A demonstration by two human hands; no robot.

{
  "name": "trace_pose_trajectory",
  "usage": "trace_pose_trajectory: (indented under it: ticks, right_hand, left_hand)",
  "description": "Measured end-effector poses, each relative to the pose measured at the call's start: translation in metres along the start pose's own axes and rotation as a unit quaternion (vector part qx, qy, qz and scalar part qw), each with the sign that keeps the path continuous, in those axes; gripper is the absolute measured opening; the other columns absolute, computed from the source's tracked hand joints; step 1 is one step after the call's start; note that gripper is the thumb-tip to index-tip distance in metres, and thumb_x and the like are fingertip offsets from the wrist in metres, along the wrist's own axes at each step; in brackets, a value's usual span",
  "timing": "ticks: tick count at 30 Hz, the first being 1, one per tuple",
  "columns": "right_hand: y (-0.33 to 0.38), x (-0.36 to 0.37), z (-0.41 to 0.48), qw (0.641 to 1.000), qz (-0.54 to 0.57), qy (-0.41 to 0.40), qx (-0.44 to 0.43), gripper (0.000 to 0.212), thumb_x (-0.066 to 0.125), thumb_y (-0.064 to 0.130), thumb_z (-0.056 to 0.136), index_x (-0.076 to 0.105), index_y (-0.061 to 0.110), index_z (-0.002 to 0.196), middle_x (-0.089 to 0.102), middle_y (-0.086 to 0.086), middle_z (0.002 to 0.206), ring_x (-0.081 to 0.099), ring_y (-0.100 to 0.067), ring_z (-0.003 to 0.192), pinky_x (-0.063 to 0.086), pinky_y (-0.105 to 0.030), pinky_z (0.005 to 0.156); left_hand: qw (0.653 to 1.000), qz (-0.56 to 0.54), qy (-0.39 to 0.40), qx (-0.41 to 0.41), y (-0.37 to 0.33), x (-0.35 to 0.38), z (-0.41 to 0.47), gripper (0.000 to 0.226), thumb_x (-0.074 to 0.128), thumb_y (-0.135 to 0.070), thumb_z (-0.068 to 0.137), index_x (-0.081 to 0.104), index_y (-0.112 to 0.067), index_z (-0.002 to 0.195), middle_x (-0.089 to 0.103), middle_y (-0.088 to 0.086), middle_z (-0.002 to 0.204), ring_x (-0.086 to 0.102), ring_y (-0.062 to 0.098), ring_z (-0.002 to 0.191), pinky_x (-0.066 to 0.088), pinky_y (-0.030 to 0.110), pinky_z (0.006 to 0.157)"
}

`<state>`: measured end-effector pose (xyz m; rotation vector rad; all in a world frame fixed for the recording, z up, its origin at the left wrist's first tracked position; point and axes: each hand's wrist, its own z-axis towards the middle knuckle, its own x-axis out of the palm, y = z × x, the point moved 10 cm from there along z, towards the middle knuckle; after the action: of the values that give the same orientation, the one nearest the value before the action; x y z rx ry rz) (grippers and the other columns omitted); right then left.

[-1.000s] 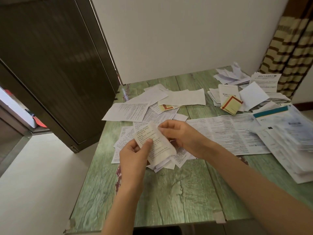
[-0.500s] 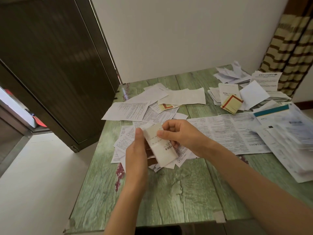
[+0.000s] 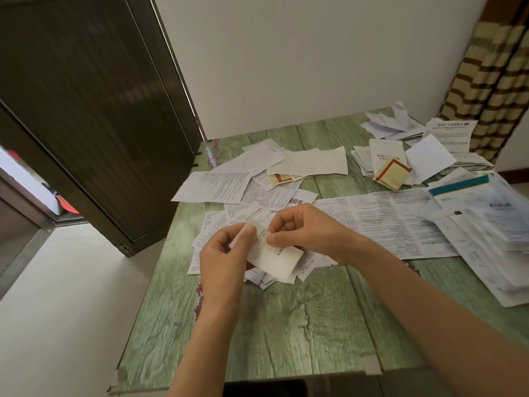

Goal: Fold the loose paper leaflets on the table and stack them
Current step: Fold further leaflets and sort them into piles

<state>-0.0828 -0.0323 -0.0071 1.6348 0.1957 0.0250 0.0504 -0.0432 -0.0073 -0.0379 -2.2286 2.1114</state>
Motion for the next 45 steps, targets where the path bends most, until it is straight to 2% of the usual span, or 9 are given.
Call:
trace_pose_trajectory:
  ticks: [3, 10, 14, 17, 27, 33, 37, 41, 45]
  right_hand:
    - [0.001, 0.001, -0.001, 1.000, -0.025, 0.004, -0.003, 0.005, 0.067, 0.005, 0.085, 0.068, 0.008, 0.081, 0.066, 0.003, 0.069, 0.062, -0.004, 0.064, 0.048, -0.015, 0.059]
    - [0.006, -0.010, -0.001, 0.998, -0.052, -0.024, -0.006, 0.012, 0.061, 0.001, 0.087, 0.067, 0.008, 0.079, 0.061, -0.003, 0.059, 0.054, -0.010, 0.051, 0.045, -0.018, 0.048]
    - [0.004, -0.020, -0.003, 0.996, -0.075, -0.049, -0.003, 0.013, 0.061, 0.002, 0.087, 0.067, 0.010, 0.078, 0.059, 0.001, 0.059, 0.054, -0.007, 0.051, 0.044, -0.016, 0.048]
    - [0.006, -0.021, -0.003, 0.996, -0.072, -0.051, -0.012, 0.012, 0.062, 0.003, 0.087, 0.067, 0.010, 0.078, 0.059, 0.005, 0.059, 0.053, -0.002, 0.050, 0.043, -0.014, 0.048]
    - [0.009, -0.026, -0.006, 0.993, -0.120, -0.020, -0.008, 0.007, 0.064, 0.005, 0.087, 0.067, 0.008, 0.082, 0.062, 0.002, 0.068, 0.055, 0.001, 0.056, 0.043, -0.013, 0.050]
    - [0.015, -0.073, -0.013, 0.990, -0.045, -0.131, -0.038, 0.011, 0.062, 0.004, 0.087, 0.067, 0.008, 0.078, 0.061, 0.002, 0.061, 0.049, -0.004, 0.050, 0.039, -0.014, 0.047]
    - [0.008, -0.089, -0.012, 0.974, -0.011, -0.224, -0.039, 0.008, 0.062, 0.003, 0.088, 0.065, 0.006, 0.081, 0.057, 0.006, 0.050, 0.047, -0.003, 0.044, 0.040, -0.016, 0.046]
    - [0.000, -0.133, -0.031, 0.912, 0.090, -0.397, -0.056, 0.015, 0.060, -0.004, 0.087, 0.058, 0.009, 0.081, 0.061, -0.004, 0.069, 0.058, -0.008, 0.049, 0.051, -0.019, 0.052]
    - [-0.011, -0.170, -0.061, 0.831, 0.053, -0.550, -0.054, 0.024, 0.052, -0.008, 0.087, 0.050, 0.014, 0.078, 0.061, -0.002, 0.075, 0.064, -0.007, 0.051, 0.056, -0.021, 0.060]
  left_hand:
    - [0.999, 0.046, 0.012, 0.027, -0.005, 0.003, -0.003, 0.012, 0.064, -0.015, 0.087, 0.070, -0.017, 0.077, 0.069, -0.007, 0.066, 0.062, 0.003, 0.063, 0.051, 0.016, 0.055]
    - [0.991, -0.050, -0.121, 0.000, -0.002, -0.022, -0.002, 0.016, 0.062, -0.016, 0.089, 0.068, -0.019, 0.074, 0.065, -0.007, 0.071, 0.059, 0.005, 0.066, 0.050, 0.022, 0.058]
    - [0.999, 0.027, -0.016, -0.015, -0.003, -0.006, 0.004, 0.009, 0.066, -0.012, 0.085, 0.068, -0.012, 0.077, 0.068, 0.002, 0.075, 0.063, 0.012, 0.071, 0.052, 0.023, 0.058]
    - [0.994, 0.079, 0.067, -0.026, 0.000, 0.009, -0.001, 0.003, 0.070, -0.006, 0.081, 0.070, -0.008, 0.078, 0.068, -0.005, 0.062, 0.062, 0.004, 0.057, 0.048, 0.017, 0.046]
    - [0.983, 0.156, 0.096, -0.010, -0.008, -0.001, 0.001, 0.018, 0.066, -0.002, 0.083, 0.070, -0.008, 0.067, 0.068, 0.003, 0.056, 0.060, 0.006, 0.049, 0.049, 0.017, 0.046]
    - [0.987, 0.158, 0.002, 0.022, -0.014, -0.048, 0.009, 0.011, 0.061, -0.006, 0.088, 0.070, -0.008, 0.081, 0.071, 0.003, 0.067, 0.068, 0.013, 0.060, 0.055, 0.019, 0.059]
    - [0.992, 0.119, 0.017, 0.025, -0.011, -0.026, 0.004, 0.015, 0.055, -0.010, 0.092, 0.069, -0.012, 0.085, 0.070, 0.004, 0.079, 0.068, 0.012, 0.066, 0.056, 0.020, 0.061]
    - [0.973, 0.212, 0.028, 0.080, -0.009, -0.003, 0.000, 0.014, 0.057, -0.014, 0.091, 0.066, -0.022, 0.086, 0.068, -0.006, 0.085, 0.066, 0.012, 0.074, 0.054, 0.027, 0.067]
    - [0.959, 0.252, 0.057, 0.118, -0.011, 0.019, -0.007, 0.012, 0.056, -0.016, 0.092, 0.062, -0.026, 0.091, 0.063, -0.014, 0.086, 0.062, 0.007, 0.076, 0.044, 0.012, 0.061]
